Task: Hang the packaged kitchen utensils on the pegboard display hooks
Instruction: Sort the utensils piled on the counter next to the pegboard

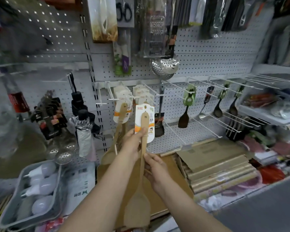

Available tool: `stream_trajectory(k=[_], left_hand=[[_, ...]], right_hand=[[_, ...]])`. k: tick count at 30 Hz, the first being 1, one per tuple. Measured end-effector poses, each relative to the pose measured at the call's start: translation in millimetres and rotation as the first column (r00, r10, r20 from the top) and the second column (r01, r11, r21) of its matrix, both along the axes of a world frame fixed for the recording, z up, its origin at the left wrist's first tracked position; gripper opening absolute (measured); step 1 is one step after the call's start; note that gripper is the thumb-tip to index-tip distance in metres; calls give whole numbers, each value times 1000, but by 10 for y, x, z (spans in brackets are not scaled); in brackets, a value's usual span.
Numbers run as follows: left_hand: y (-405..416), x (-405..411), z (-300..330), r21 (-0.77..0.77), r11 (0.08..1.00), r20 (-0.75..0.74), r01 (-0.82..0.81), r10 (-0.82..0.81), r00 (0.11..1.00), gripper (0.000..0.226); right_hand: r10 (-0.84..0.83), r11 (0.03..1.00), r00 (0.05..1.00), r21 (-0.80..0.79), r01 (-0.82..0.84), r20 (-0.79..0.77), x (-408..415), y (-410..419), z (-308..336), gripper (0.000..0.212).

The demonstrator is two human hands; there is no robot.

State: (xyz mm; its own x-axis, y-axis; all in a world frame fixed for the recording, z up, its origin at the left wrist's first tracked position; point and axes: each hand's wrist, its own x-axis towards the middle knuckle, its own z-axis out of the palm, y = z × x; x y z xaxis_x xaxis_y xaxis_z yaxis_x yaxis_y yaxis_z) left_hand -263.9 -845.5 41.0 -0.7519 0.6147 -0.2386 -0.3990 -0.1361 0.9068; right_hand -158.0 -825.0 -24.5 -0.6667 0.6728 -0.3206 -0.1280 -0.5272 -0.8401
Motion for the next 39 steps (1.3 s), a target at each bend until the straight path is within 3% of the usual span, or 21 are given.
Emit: stream_trajectory(k=[7, 18, 27, 39], left_hand=[[357, 25, 73, -16, 1000, -31, -4, 4, 999, 26], [632, -299, -220, -47, 998, -98, 31, -36, 995, 17], [908, -776, -264, -47, 999, -51, -7, 4, 999, 21], [856, -907, -605, -147, 983, -32, -111, 107, 994, 35]], right_hand=[[-26, 1000, 999, -5, 26, -22, 15, 326, 71, 5], [-15, 999, 1000, -49, 14, -10, -292, 602, -161, 7], [1, 1000, 1000, -15, -1, 11, -771, 851, -162, 5], [-148, 989, 986, -5, 148, 71, -1038, 1069, -265, 20]])
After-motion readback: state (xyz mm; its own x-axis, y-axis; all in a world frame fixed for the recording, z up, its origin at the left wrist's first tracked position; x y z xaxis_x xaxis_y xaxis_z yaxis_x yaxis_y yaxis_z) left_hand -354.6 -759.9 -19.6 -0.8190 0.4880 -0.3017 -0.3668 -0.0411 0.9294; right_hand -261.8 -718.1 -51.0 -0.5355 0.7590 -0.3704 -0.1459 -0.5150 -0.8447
